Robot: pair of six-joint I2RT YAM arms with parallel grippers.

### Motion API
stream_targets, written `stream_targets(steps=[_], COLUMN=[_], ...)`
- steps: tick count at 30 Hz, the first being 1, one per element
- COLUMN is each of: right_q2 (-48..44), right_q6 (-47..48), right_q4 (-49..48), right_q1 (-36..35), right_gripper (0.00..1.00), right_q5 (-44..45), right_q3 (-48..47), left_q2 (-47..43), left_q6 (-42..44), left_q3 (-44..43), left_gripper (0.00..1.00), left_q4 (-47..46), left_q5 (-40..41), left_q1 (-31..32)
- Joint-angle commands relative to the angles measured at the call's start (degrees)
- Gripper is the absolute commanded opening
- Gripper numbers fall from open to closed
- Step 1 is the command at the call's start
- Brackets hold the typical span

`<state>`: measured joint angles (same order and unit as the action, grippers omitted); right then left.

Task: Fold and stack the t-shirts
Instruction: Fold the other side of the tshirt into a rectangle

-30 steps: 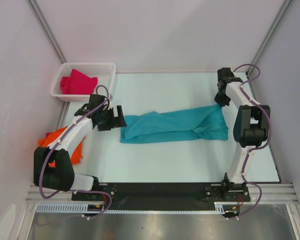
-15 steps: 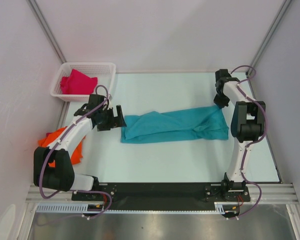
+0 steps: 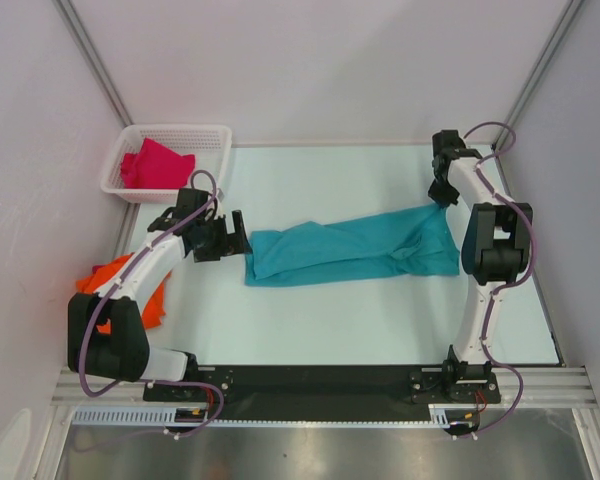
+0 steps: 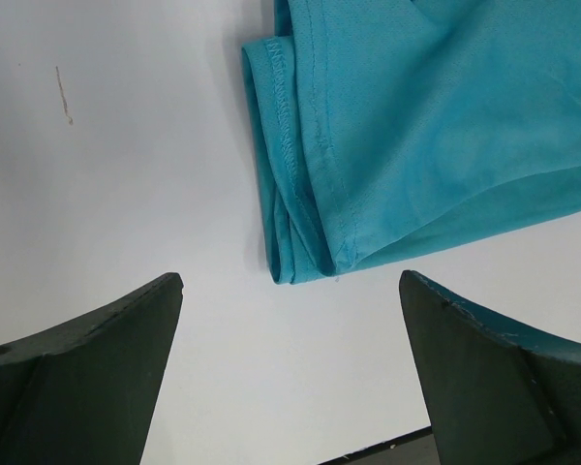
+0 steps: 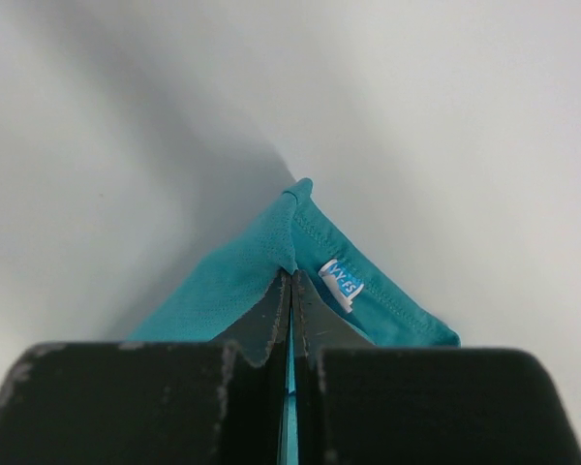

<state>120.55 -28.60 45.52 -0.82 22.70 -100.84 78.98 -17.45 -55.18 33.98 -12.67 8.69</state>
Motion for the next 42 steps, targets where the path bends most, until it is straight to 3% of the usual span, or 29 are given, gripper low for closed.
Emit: stream_targets(steps=[1,5,9,12,19,26,42], right_q2=[0.5,3.0,0.8,-2.2,-9.4,-16.3,-13.2], right_q6=[0.7,0.7,0.8,1.3,1.0,-0.8,-1.5], right_q4=[-0.8,1.1,0.2,-1.0,-0.3,-1.8,-4.7], right_q1=[0.4,0.4,-0.1,-1.0,-4.1,-8.5,-10.2], right_gripper=[0.00,0.00,0.30,0.45,0.49,0.49,0.48], right_q5=[1.8,0.9,-0.3,0.1,0.9,0.6,0.6], right_q3=[-3.8,-5.4,-3.4,-1.7,1.9,12.1,21.0], left_q2=[0.0,-0.1,0.1,0.3,0.0,-0.8,-3.5], left_q6=[1.3,1.3,1.4,1.3,0.9,1.0,1.3], left_q3=[-1.6,-1.5,-1.5,-1.4,-0.9,-0.4,-0.8], left_gripper=[0.99,0.99,0.99,1.00,1.00,0.99,0.99], left_q4=[-0.1,-0.3,-0.3,-0.5,-1.0,-1.1,0.2], left_q5=[-0.3,-0.3,-0.7,-1.0,-1.7,-2.2,-2.5], left_q1=[-0.8,-1.0,-1.0,-1.0,-1.0,-1.1,-1.0])
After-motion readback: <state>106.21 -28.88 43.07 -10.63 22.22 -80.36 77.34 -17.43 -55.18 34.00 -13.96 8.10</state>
